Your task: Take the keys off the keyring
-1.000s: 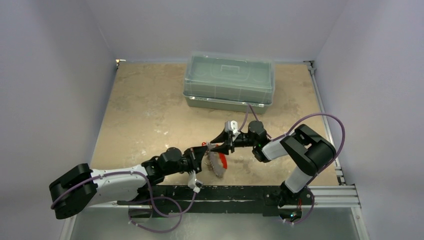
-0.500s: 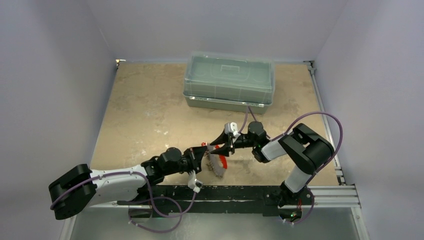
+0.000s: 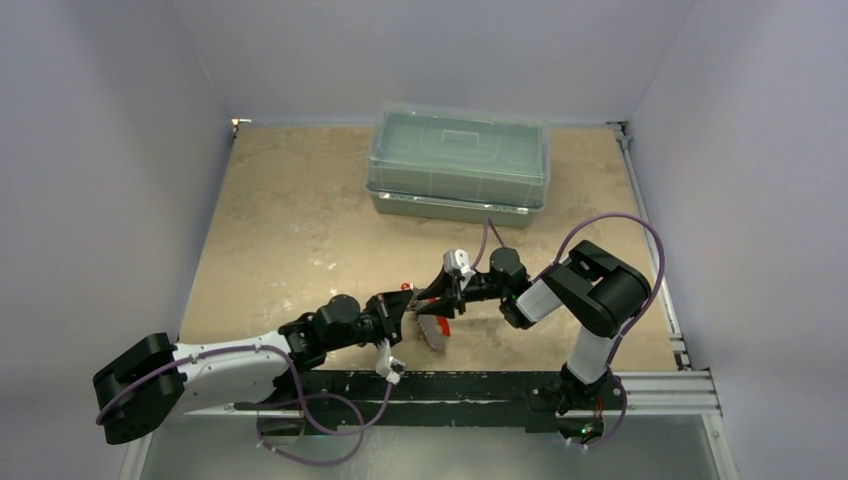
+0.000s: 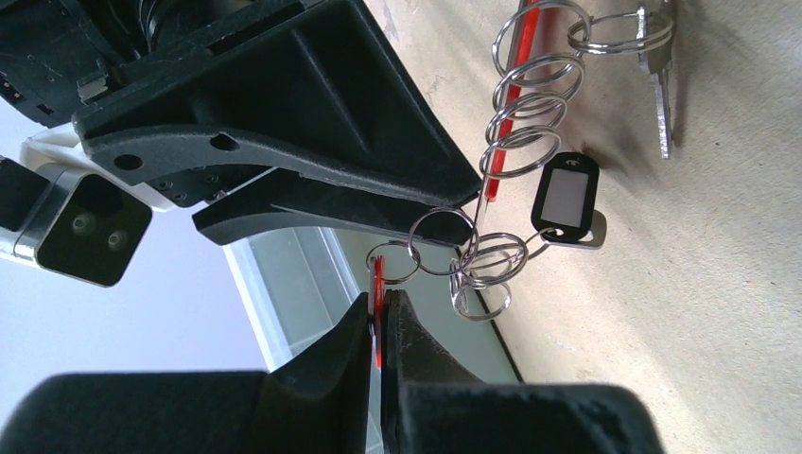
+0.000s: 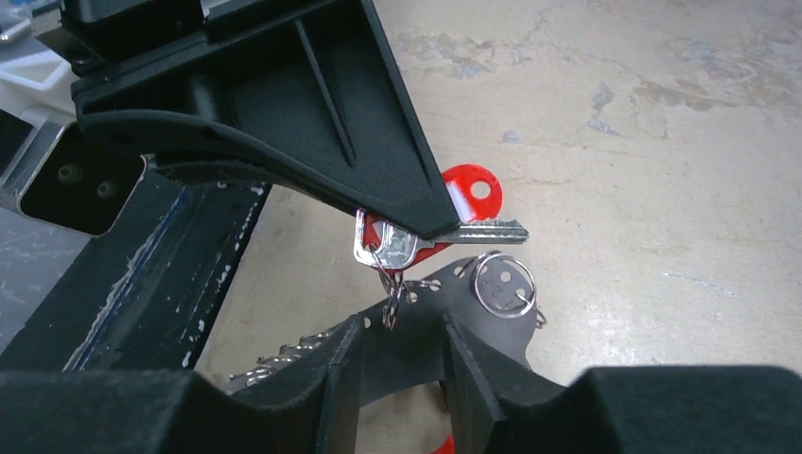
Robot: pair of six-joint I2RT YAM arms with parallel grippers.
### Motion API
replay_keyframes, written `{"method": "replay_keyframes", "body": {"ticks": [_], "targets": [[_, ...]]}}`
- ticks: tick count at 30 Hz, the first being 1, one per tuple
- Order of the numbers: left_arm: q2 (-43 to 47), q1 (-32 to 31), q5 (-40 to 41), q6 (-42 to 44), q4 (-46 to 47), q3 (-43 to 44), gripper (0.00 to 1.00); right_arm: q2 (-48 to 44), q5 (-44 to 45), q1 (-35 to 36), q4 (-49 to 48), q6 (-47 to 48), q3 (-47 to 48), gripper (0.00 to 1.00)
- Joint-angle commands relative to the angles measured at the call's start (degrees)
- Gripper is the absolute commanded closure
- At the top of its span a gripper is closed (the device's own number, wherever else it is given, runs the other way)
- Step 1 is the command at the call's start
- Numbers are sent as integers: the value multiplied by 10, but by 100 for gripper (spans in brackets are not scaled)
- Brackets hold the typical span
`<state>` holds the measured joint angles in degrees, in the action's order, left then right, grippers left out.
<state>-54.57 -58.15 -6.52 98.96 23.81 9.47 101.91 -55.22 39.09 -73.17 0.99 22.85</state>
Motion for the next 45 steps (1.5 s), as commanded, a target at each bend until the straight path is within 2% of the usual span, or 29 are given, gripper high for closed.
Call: {"method": "replay_keyframes", "body": {"ticks": [1, 4, 8, 11, 19, 28, 33, 37, 41, 45], "targets": [[13, 6, -2, -13, 5, 10, 100, -1, -11, 2, -44, -6, 0, 68], [13, 7, -5, -14, 3, 9, 100, -2, -12, 2, -52, -6, -2, 80], [8, 8, -9, -11, 5, 10, 100, -6, -14, 2, -57, -32, -1, 89], [0, 8, -9, -6, 11, 12, 100, -7, -15, 3, -54, -35, 1, 100], [-51, 8, -28, 9, 34, 30, 100, -42, 8, 2, 31, -34, 25, 100], [-118, 7, -61, 26, 91, 48, 100, -47, 16, 3, 46, -29, 27, 100], [-131, 3, -72, 27, 93, 61, 100, -42, 16, 3, 50, -33, 33, 100], [-118, 2, -91, 31, 73, 61, 100, -38, 15, 3, 34, -45, 31, 100], [-73, 1, -129, 38, 5, 62, 100, -39, 8, 3, 28, -53, 36, 100], [-51, 0, -121, 31, -14, 54, 100, -40, 14, 2, 25, -56, 37, 100]]}}
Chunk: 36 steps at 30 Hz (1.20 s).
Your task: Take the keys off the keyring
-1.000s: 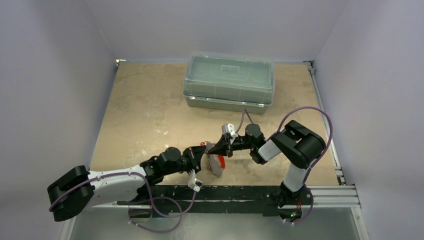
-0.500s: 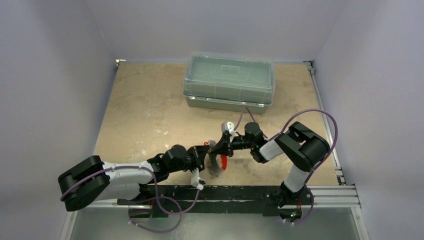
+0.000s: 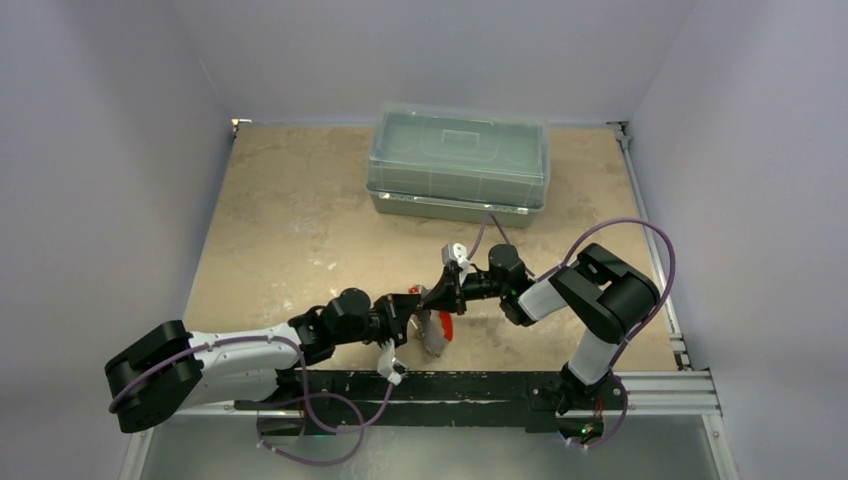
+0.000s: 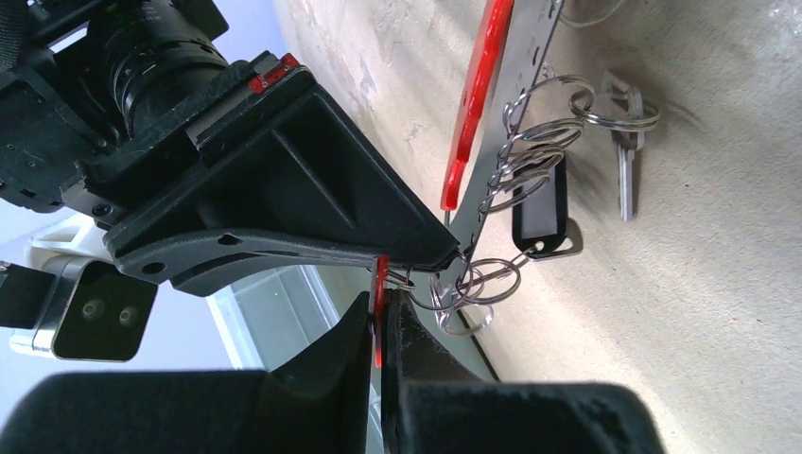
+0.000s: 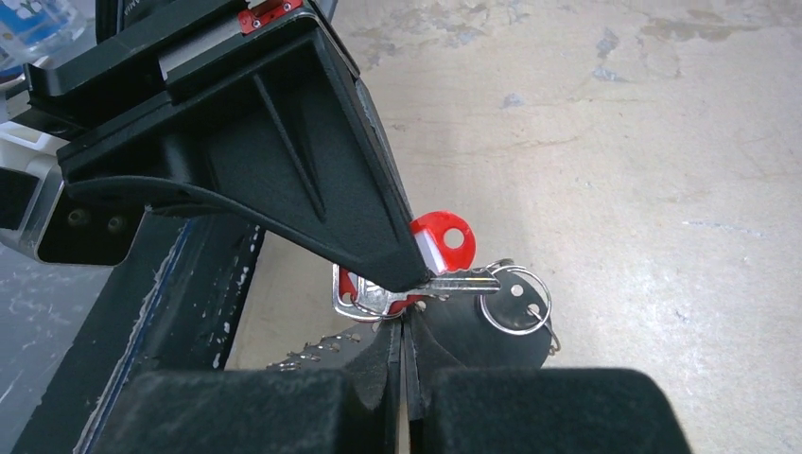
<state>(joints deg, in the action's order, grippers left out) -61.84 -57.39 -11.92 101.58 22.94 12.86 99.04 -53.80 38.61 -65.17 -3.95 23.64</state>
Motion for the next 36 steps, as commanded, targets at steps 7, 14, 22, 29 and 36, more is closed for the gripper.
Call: {"method": "replay_keyframes", "body": {"ticks": [7, 14, 22, 29, 36], "targets": [[16, -6, -17, -63, -7, 40, 100, -12, -14, 7, -80, -3, 18, 99], [37, 18, 11, -116, -10, 39, 100, -6, -25, -10, -117, 7, -7, 71], [69, 36, 9, -148, -6, 35, 100, 18, -29, -17, -152, -8, -10, 60], [80, 38, -4, -157, -4, 35, 100, 34, -24, -16, -180, -33, -3, 58], [76, 38, -10, -157, 2, 35, 100, 48, -24, -15, -239, -71, -2, 58]]}}
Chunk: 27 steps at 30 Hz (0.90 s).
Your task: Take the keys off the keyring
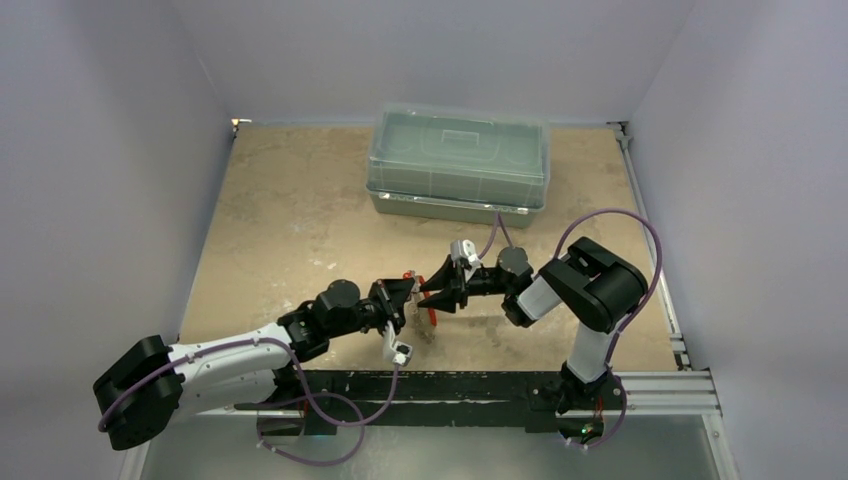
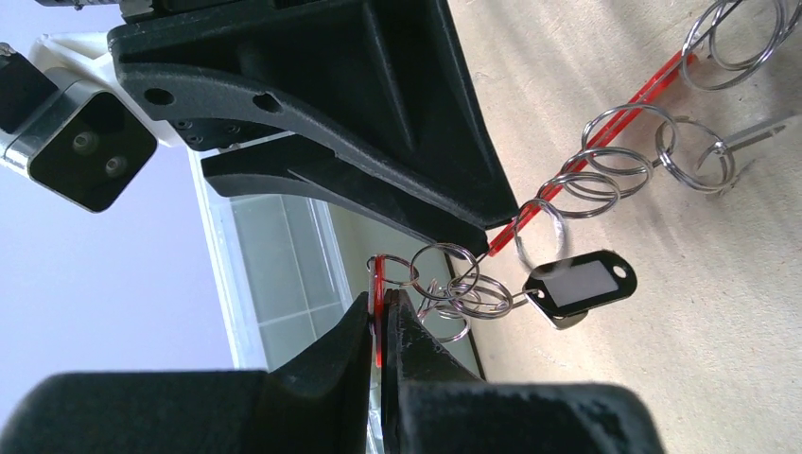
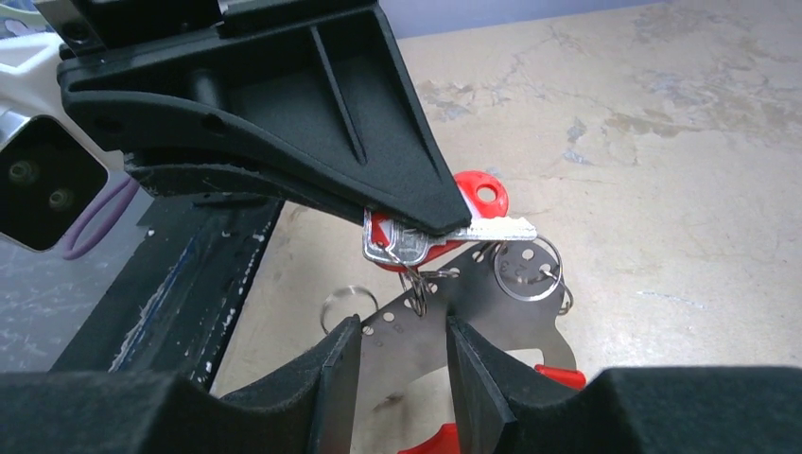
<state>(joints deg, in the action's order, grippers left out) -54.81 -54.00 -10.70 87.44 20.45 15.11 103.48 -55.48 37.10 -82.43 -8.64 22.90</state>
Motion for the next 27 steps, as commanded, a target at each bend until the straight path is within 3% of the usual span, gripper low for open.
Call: {"method": "replay_keyframes", "body": {"ticks": [1, 10, 17, 19, 22, 27], "targets": [[5, 4, -23, -16, 28, 13, 100, 5, -5, 0, -69, -25, 7, 58], [1, 4, -26, -14, 25, 21, 100, 20, -7, 0, -98, -42, 10, 64], [-1, 4, -23, -17, 24, 25, 100, 25, -11, 0, -113, -45, 6, 84], [-1, 4, -24, -16, 23, 24, 100, 24, -11, 1, -119, -52, 6, 80], [0, 3, -29, -14, 21, 25, 100, 25, -9, 0, -120, -55, 8, 65], [3, 4, -37, -11, 16, 23, 100, 31, -7, 0, -130, -62, 12, 62]]}}
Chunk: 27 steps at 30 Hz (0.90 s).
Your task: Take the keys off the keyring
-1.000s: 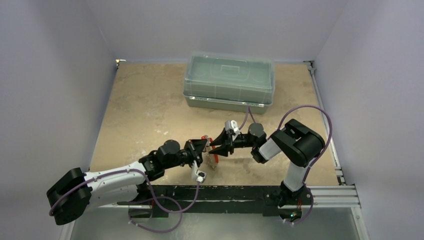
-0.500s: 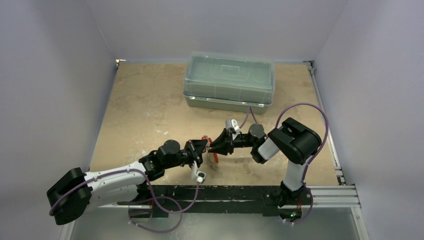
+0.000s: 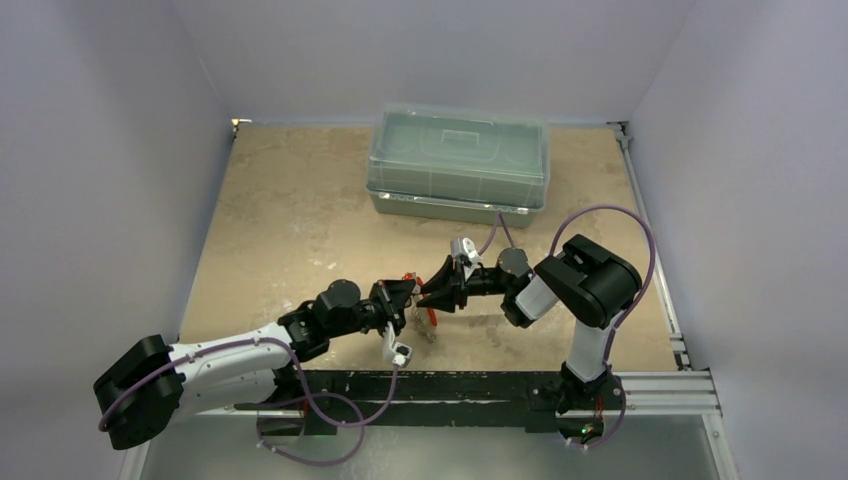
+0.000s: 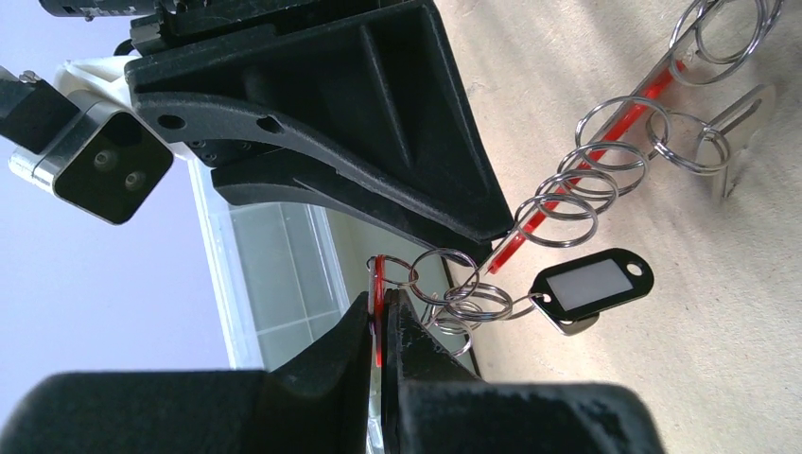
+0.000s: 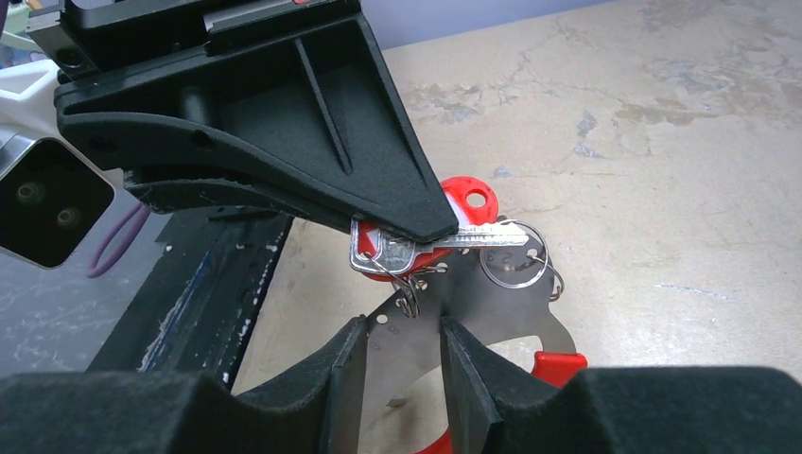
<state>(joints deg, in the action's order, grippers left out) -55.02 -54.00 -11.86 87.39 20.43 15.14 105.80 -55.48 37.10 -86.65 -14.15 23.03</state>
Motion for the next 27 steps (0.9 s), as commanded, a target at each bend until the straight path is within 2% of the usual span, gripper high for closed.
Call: {"method": "replay_keyframes", "body": {"ticks": [1, 19, 27], "targets": [[5, 4, -26, -10, 16, 23, 100, 9, -7, 0, -93, -10, 11, 62], [10, 5, -28, 6, 16, -5, 100, 15, -12, 0, -107, -24, 16, 57], [13, 15, -31, 8, 29, -16, 100, 22, -15, 0, -98, -15, 23, 51]]}}
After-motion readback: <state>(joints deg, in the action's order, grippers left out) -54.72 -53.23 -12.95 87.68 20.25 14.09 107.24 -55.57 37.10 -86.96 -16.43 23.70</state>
